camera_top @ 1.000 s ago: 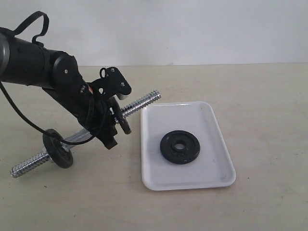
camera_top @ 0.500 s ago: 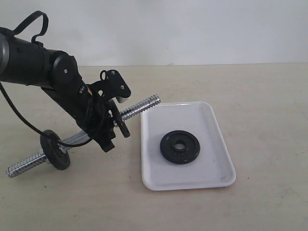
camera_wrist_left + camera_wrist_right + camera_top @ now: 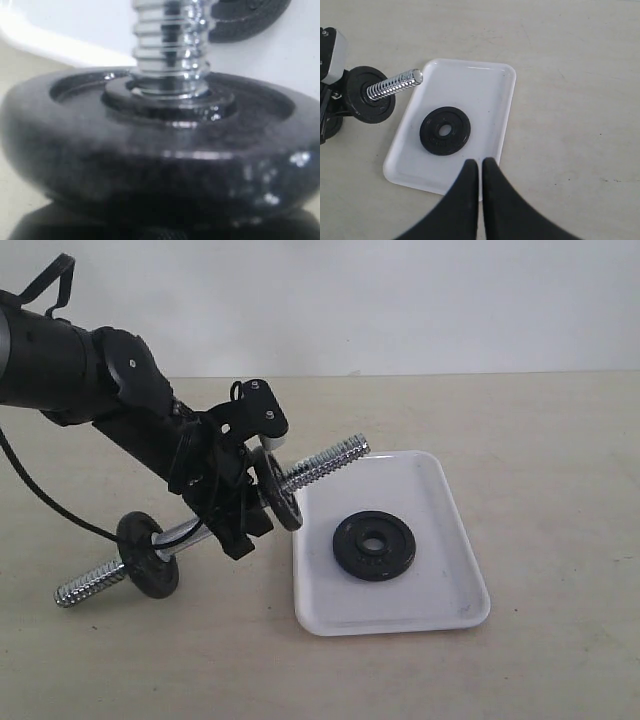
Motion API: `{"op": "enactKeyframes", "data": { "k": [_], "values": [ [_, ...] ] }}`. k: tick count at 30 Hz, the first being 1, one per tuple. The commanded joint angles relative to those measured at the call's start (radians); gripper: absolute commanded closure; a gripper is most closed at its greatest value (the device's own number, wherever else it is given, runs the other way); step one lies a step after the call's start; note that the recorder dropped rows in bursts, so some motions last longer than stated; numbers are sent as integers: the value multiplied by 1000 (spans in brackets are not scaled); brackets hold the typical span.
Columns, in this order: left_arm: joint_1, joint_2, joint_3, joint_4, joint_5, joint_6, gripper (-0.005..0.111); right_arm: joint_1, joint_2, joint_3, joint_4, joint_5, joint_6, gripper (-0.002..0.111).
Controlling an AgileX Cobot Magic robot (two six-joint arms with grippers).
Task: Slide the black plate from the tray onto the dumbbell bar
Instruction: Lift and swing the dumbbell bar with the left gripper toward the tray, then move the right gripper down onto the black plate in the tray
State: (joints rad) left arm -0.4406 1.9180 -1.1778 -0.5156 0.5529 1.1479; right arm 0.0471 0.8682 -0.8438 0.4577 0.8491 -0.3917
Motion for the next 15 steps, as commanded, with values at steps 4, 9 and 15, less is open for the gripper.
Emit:
{"op": "enactKeyframes", "data": {
  "k": [4, 9, 15],
  "values": [
    [0, -57, -18, -52, -25, 28, 102, -4, 107, -6, 12, 7, -12, 108],
    [0, -57, -18, -52, -25, 28, 102, -4, 175, -6, 15, 7, -14, 108],
    [0, -57, -18, -50, -21, 28, 102, -4, 223, -6, 167, 3, -172, 108]
  ]
}}
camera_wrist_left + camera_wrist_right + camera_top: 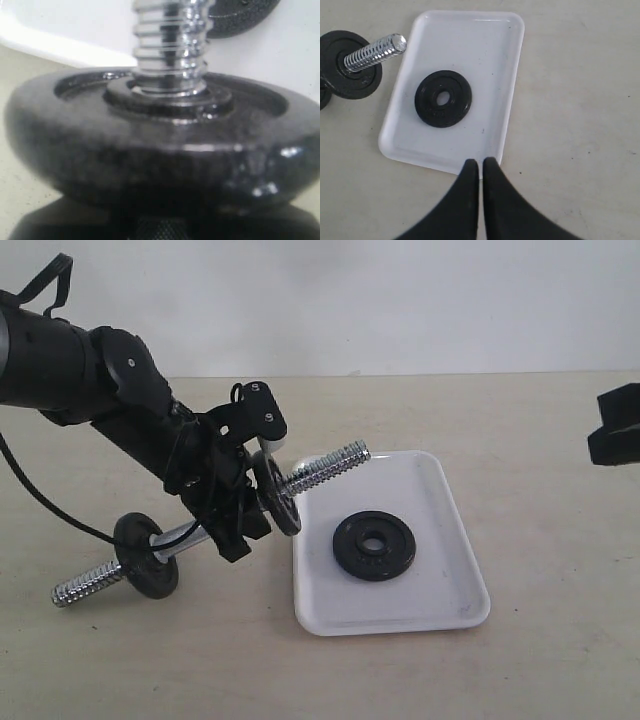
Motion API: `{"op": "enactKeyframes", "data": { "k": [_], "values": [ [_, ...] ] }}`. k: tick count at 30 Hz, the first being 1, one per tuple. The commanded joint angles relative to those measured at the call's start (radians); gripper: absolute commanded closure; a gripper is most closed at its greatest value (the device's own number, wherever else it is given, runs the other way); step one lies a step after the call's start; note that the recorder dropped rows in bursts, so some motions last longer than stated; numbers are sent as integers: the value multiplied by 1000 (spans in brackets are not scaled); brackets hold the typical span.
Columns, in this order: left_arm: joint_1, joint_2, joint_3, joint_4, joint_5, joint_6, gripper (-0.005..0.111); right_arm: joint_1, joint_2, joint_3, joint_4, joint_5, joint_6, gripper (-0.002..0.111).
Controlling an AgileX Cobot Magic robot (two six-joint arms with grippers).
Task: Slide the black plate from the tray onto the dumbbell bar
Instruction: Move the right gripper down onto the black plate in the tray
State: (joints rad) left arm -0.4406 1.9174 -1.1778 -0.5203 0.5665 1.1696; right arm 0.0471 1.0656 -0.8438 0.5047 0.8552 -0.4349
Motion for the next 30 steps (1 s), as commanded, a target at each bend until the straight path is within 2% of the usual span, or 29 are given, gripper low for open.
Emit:
{"op": "enactKeyframes", "data": {
  "k": [1, 5, 8, 10, 12, 14, 16, 19, 25, 30],
  "values": [
    [0, -57, -18, -42, -34, 6, 102, -4, 28, -6, 157, -3, -171, 108],
    [0, -57, -18, -40, -38, 6, 102, -2, 38, -6, 283, 5, -288, 108],
    [0, -57, -18, -37, -40, 6, 102, 36, 42, -6, 300, 1, -333, 108],
    [0, -57, -18, -37, -40, 6, 102, 74, 47, -6, 331, -2, -395, 103],
    [0, -57, -18, -37, -40, 6, 102, 123, 56, -6, 417, -6, -502, 93],
    [0, -57, -18, -37, -40, 6, 102, 176, 64, -6, 488, -9, -614, 77],
    [0, -57, -18, -37, -40, 6, 102, 241, 75, -6, 497, -61, -630, 47],
    [0, -57, -18, -37, -40, 6, 102, 316, 107, -6, 468, -148, -520, 3],
    [0, -57, -18, -37, -37, 6, 102, 410, 166, -6, 467, -257, -465, 3],
    [0, -57, -18, -37, -39, 6, 102, 433, 204, -6, 395, -319, -347, 3]
  ]
}}
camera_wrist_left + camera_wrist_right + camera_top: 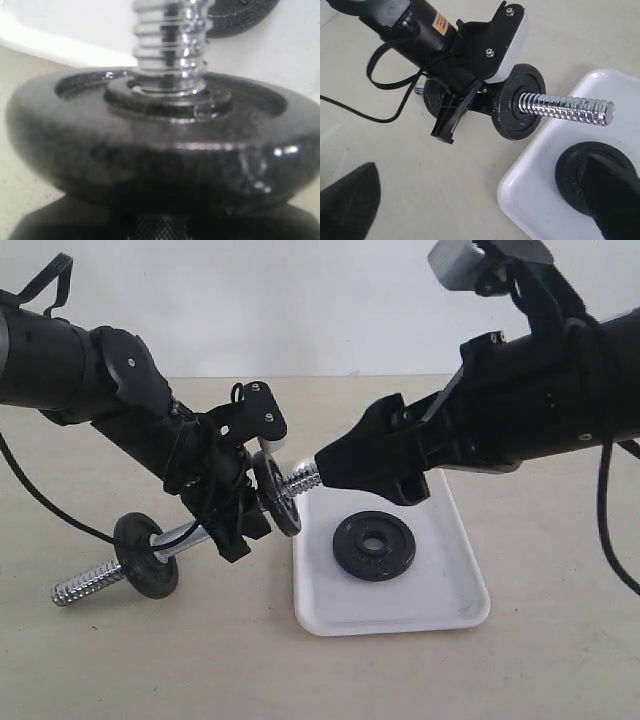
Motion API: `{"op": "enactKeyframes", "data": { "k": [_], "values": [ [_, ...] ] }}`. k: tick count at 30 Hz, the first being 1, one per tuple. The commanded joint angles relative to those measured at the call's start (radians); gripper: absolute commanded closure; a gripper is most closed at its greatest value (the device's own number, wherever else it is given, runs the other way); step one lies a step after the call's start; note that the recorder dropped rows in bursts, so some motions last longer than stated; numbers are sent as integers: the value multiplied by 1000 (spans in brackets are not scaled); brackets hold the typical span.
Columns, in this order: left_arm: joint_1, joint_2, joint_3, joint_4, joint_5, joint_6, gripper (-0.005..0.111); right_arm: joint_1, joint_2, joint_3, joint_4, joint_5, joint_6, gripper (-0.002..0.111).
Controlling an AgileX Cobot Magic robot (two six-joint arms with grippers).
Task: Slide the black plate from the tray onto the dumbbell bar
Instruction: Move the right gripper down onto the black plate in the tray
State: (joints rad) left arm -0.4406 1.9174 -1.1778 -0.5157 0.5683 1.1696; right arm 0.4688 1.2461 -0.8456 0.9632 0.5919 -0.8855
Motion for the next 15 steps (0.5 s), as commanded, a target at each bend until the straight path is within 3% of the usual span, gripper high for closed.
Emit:
{"op": "enactKeyframes", "data": {
  "k": [1, 9, 15],
  "values": [
    [0, -57, -18, -42, -40, 6, 102, 12, 26, -5, -99, -63, 154, 3],
    [0, -57, -18, -42, -40, 6, 102, 20, 91, -5, -543, -72, 559, 3],
    [0, -57, -18, -42, -43, 6, 102, 74, 166, -5, -568, -99, 595, 3]
  ]
}}
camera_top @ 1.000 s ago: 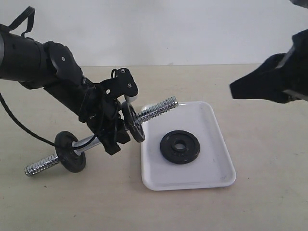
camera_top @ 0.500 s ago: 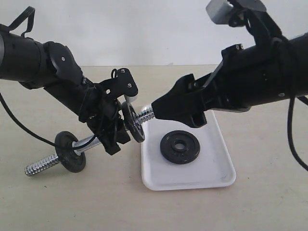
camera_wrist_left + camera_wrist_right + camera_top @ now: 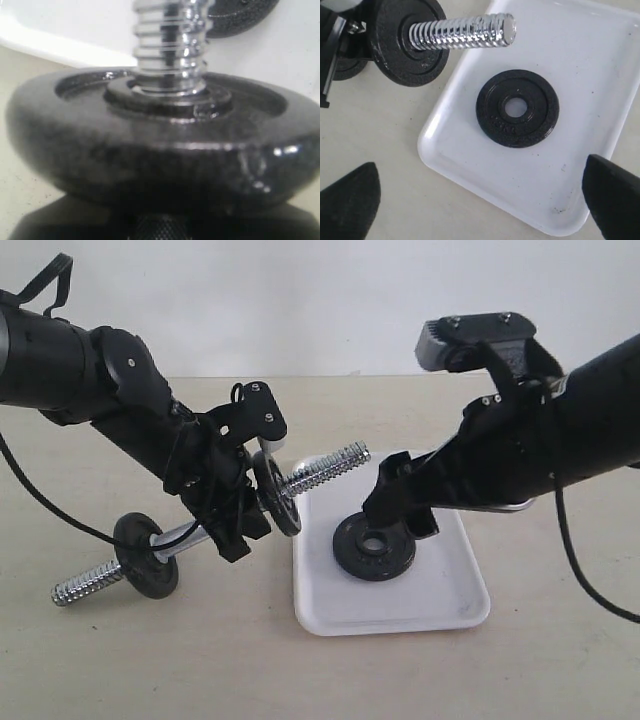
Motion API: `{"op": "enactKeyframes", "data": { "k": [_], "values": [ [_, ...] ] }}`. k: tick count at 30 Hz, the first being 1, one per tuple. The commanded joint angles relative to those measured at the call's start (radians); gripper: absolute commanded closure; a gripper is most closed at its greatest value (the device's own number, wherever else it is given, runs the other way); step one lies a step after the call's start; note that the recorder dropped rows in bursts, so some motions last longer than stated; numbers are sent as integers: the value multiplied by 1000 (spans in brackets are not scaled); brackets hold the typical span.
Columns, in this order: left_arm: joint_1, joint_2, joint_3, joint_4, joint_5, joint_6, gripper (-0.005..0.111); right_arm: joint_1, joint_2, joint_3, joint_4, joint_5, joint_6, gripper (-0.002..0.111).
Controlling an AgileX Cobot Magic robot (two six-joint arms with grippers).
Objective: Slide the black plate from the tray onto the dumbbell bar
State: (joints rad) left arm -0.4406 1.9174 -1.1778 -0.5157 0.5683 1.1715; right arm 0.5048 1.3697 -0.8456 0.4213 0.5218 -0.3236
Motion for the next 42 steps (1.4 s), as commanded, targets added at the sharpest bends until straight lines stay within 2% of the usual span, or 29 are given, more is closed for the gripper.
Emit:
{"op": "enactKeyframes", "data": {
  "k": [1, 6, 15, 23, 28, 35, 42],
  "values": [
    [0, -57, -18, -42, -43, 4, 102, 49, 59, -5, -26, -39, 34, 3],
    [0, -57, -18, -42, -43, 4, 102, 86, 129, -6, -30, -95, 56, 3],
    [0, -57, -18, -42, -39, 4, 102, 86, 254, -127, -95, -41, 106, 3],
    [0, -57, -18, -42, -36, 4, 102, 86, 312, -153, -233, -43, 178, 3],
    [0, -57, -18, -42, -36, 4, 102, 86, 366, -153, -404, -69, 324, 3],
    [0, -57, -18, -42, -38, 4, 102, 86, 407, -153, -421, -174, 324, 3],
    [15, -57, -18, -40, -71, 2, 102, 86, 423, -153, -421, -200, 324, 3]
  ]
}}
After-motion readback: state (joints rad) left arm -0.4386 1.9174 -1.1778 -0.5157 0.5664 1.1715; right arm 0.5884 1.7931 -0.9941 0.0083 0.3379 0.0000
